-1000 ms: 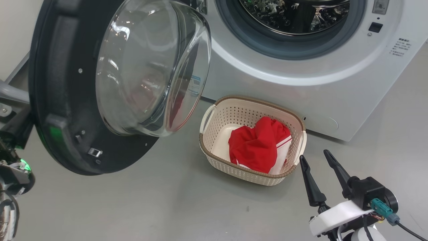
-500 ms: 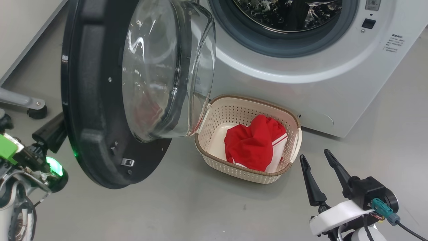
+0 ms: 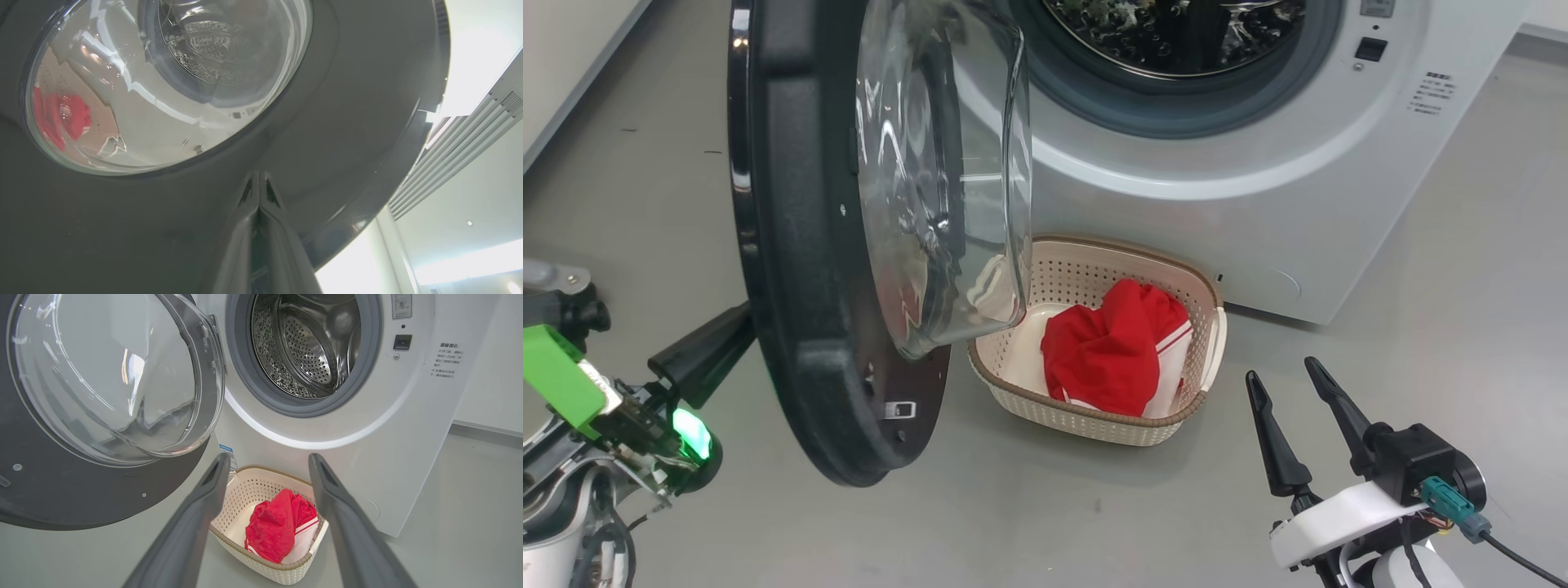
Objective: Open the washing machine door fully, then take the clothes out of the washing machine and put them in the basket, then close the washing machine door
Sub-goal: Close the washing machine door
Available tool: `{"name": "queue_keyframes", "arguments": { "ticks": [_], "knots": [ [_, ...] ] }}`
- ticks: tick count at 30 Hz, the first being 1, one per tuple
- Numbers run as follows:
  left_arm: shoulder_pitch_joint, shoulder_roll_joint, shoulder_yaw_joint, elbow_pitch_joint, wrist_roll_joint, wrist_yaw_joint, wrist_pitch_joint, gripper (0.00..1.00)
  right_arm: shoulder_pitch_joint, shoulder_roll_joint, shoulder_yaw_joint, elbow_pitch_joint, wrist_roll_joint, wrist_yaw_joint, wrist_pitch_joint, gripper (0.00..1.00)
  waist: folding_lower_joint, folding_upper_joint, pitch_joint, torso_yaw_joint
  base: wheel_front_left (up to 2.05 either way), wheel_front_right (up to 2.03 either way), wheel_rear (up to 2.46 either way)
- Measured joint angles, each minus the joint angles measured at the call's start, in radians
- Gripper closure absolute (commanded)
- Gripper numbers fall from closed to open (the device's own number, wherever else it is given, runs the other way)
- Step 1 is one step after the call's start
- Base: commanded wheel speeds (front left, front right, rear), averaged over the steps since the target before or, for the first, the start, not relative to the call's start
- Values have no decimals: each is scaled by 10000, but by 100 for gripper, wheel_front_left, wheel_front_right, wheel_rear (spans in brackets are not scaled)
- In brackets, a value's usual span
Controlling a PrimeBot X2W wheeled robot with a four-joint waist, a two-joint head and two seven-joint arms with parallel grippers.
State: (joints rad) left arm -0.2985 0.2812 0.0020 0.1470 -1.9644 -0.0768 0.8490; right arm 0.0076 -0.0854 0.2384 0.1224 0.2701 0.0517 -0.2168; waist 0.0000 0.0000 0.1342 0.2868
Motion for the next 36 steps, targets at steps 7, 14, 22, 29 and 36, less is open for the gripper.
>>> {"name": "queue_keyframes", "arguments": {
  "ticks": [7,14,22,29,36],
  "knots": [
    [208,27,-215,-610,-12,-35,314,100,-94,96,81,31,8,0,-88,0,0,0,14,-492,0,0,0],
    [336,44,-470,-1064,21,-35,537,100,-229,171,194,52,36,0,-100,0,0,0,77,-1135,0,0,0],
    [378,127,-637,-1361,123,13,564,100,-350,226,265,111,221,0,-190,0,0,0,198,-1907,0,0,0],
    [382,109,-612,-1549,174,142,384,100,-468,245,311,155,345,-6,-194,0,0,0,402,-2751,0,0,0],
    [283,-17,-326,-1467,190,499,17,100,-684,272,301,178,449,-15,-268,0,0,0,680,-3588,0,0,0]
  ]
}}
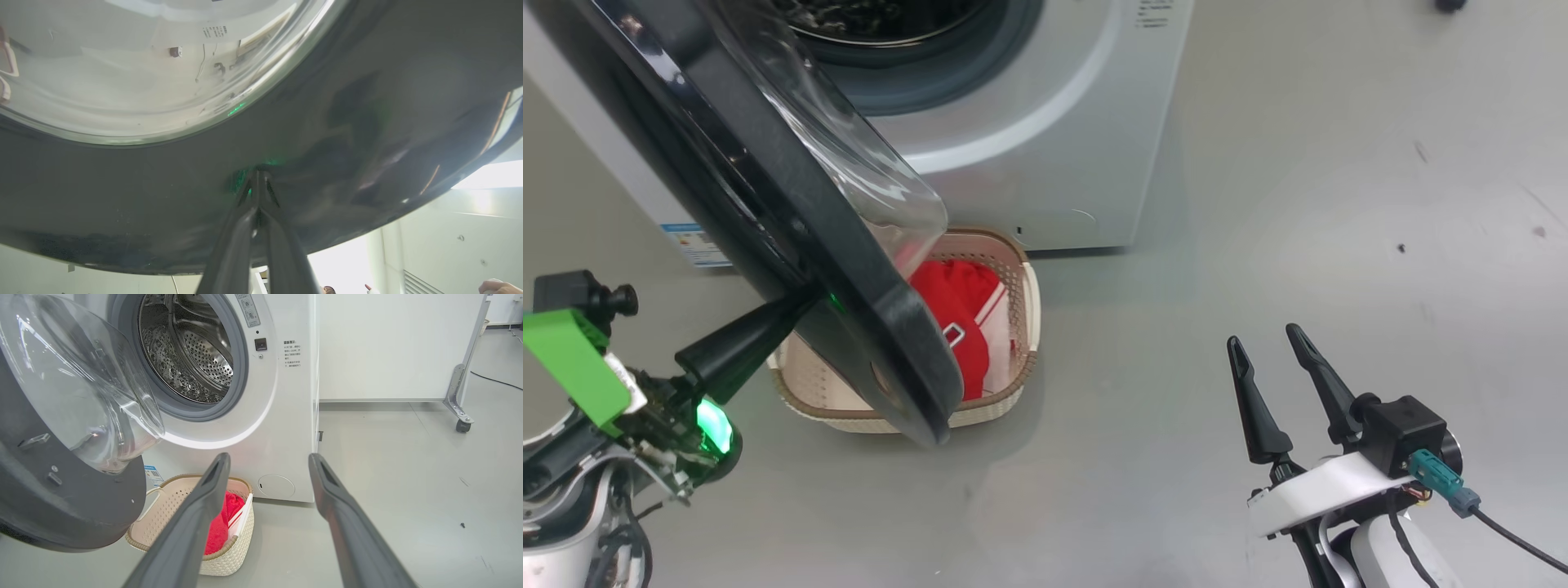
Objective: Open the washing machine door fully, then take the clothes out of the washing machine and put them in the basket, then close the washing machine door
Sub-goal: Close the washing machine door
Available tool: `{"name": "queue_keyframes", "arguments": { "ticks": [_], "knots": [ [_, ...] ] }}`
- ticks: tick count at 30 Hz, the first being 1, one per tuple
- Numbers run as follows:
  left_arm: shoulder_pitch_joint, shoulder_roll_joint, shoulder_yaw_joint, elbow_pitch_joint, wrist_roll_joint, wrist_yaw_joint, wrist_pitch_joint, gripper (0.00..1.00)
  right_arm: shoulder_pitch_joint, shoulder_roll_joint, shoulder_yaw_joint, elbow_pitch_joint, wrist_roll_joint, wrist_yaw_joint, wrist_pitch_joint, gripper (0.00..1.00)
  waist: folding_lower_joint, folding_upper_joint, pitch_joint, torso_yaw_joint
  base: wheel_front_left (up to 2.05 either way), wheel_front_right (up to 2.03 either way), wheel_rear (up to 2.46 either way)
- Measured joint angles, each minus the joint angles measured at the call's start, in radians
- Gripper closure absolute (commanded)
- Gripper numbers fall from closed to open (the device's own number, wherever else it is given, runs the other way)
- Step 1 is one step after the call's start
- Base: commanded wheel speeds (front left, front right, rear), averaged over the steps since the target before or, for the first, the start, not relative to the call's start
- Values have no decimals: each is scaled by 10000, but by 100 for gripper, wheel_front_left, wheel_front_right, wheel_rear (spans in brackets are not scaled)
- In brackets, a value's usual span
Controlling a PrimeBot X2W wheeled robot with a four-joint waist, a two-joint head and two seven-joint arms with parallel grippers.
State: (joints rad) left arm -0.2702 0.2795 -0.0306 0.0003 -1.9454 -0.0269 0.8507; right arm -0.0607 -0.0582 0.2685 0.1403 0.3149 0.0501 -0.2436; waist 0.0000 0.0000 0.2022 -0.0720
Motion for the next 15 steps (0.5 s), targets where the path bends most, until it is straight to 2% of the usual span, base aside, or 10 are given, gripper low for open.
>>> {"name": "queue_keyframes", "arguments": {
  "ticks": [15],
  "knots": [
    [-1758,-184,-63,479,247,903,-616,100,-515,63,102,157,353,2,-40,0,0,0,722,-1439,0,0,0]
  ]
}}
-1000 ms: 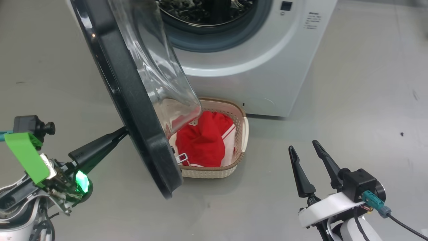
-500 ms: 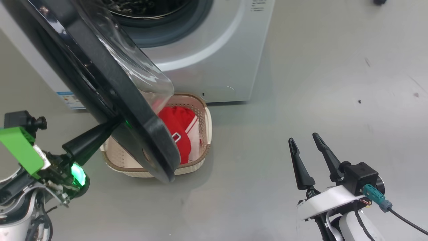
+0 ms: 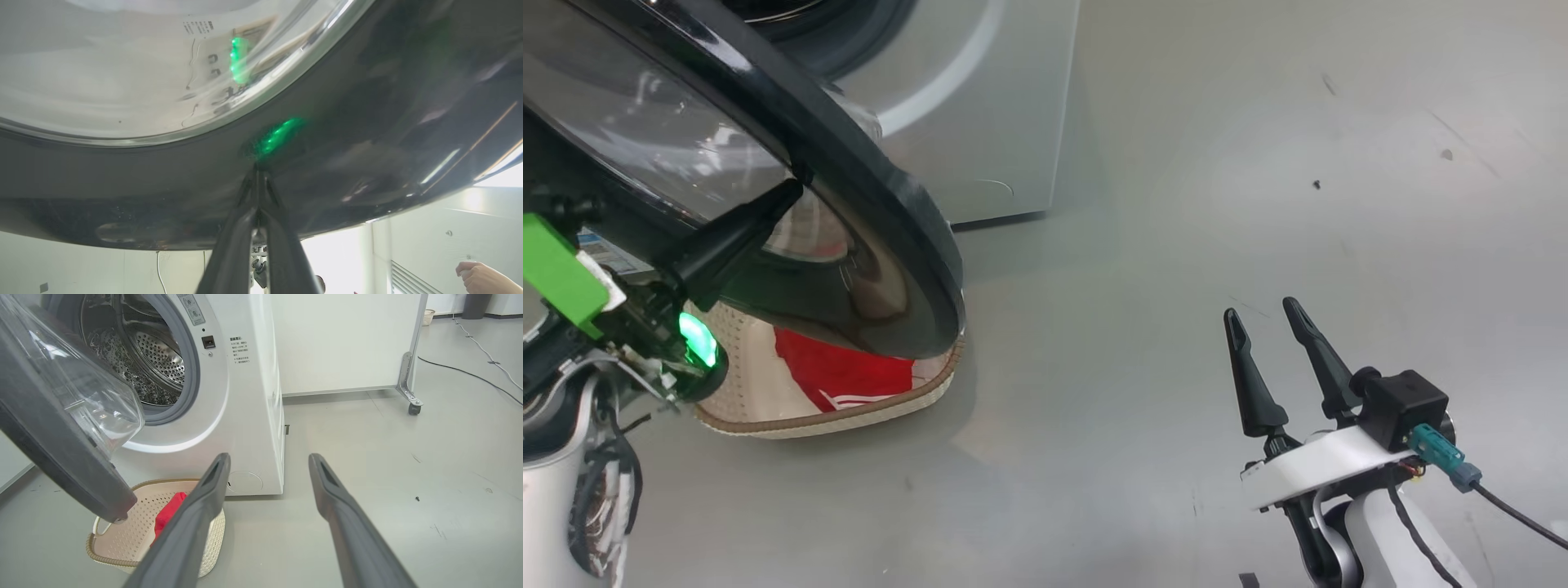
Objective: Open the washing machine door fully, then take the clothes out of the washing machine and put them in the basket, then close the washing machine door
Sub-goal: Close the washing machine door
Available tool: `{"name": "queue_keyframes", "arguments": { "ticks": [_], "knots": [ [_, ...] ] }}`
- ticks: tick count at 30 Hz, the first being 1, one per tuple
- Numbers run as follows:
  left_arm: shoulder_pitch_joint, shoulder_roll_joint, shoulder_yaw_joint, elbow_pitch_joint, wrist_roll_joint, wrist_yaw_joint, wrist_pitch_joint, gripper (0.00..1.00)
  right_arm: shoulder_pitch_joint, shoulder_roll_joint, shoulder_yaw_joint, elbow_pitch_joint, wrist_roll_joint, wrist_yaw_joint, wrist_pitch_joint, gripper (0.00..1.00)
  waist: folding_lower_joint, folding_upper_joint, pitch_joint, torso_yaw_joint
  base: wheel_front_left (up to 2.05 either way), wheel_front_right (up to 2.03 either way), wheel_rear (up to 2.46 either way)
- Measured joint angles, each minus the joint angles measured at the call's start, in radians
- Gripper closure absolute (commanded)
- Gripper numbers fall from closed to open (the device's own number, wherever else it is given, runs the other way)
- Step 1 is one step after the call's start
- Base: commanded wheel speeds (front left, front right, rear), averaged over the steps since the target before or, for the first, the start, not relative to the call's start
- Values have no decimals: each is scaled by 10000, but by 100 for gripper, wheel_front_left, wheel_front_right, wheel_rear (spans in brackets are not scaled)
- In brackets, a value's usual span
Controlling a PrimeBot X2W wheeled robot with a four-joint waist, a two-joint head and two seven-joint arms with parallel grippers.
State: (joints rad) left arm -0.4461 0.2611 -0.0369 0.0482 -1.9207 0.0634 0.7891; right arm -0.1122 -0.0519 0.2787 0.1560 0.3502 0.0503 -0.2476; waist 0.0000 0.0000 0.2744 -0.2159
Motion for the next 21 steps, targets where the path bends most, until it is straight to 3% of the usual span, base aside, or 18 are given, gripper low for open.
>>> {"name": "queue_keyframes", "arguments": {
  "ticks": [21],
  "knots": [
    [-2292,48,-123,1421,775,454,-943,100,-537,44,293,-265,897,-42,0,0,0,0,823,-1633,0,0,0]
  ]
}}
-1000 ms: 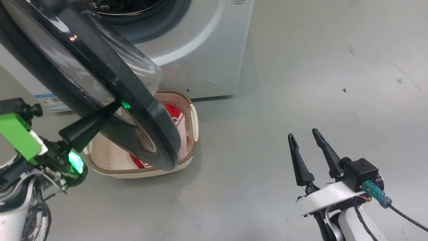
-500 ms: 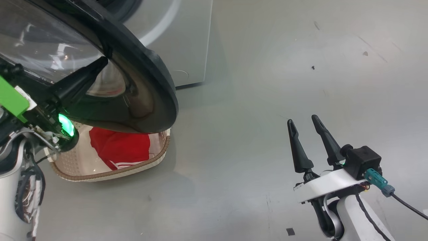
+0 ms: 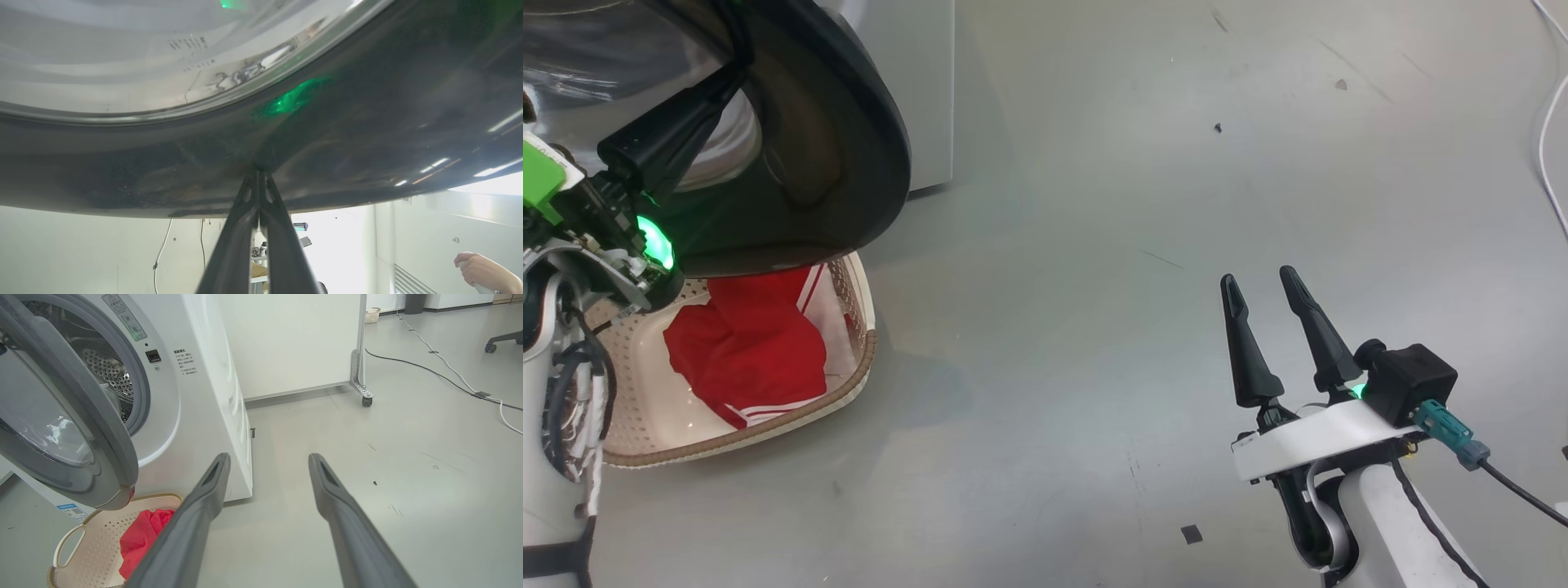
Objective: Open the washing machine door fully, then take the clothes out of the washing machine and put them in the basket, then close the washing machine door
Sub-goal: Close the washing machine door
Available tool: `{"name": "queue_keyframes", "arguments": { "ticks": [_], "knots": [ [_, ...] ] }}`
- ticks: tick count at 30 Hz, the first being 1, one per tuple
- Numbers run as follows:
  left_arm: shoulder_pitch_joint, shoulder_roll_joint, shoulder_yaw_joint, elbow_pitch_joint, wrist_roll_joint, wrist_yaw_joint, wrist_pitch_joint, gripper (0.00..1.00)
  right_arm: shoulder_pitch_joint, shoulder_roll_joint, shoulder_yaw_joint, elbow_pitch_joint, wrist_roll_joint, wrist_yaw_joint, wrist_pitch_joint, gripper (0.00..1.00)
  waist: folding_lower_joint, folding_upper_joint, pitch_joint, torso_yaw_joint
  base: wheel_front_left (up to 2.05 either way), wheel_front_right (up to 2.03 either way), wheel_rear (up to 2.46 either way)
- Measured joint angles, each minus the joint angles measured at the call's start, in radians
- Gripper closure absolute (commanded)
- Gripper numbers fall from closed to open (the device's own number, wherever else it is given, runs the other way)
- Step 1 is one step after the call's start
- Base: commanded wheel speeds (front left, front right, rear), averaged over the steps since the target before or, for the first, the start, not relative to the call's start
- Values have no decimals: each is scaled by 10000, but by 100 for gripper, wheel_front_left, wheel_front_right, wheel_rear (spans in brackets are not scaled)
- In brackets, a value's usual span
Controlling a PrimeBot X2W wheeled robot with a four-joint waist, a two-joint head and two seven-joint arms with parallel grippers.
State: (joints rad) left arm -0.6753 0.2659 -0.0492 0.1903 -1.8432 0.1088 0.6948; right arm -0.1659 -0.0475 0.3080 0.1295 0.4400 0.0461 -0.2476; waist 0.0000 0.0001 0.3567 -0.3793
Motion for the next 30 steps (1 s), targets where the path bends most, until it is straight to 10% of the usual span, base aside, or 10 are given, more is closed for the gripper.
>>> {"name": "queue_keyframes", "arguments": {
  "ticks": [15,30],
  "knots": [
    [-739,-293,-176,779,130,-13,-230,100,-86,17,-119,-63,-4,-226,-2,0,0,0,89,-187,0,0,0],
    [-251,-644,-44,895,13,-1313,-96,100,-81,19,-453,-40,-347,-236,-2,0,0,0,-120,680,0,0,0]
  ]
}}
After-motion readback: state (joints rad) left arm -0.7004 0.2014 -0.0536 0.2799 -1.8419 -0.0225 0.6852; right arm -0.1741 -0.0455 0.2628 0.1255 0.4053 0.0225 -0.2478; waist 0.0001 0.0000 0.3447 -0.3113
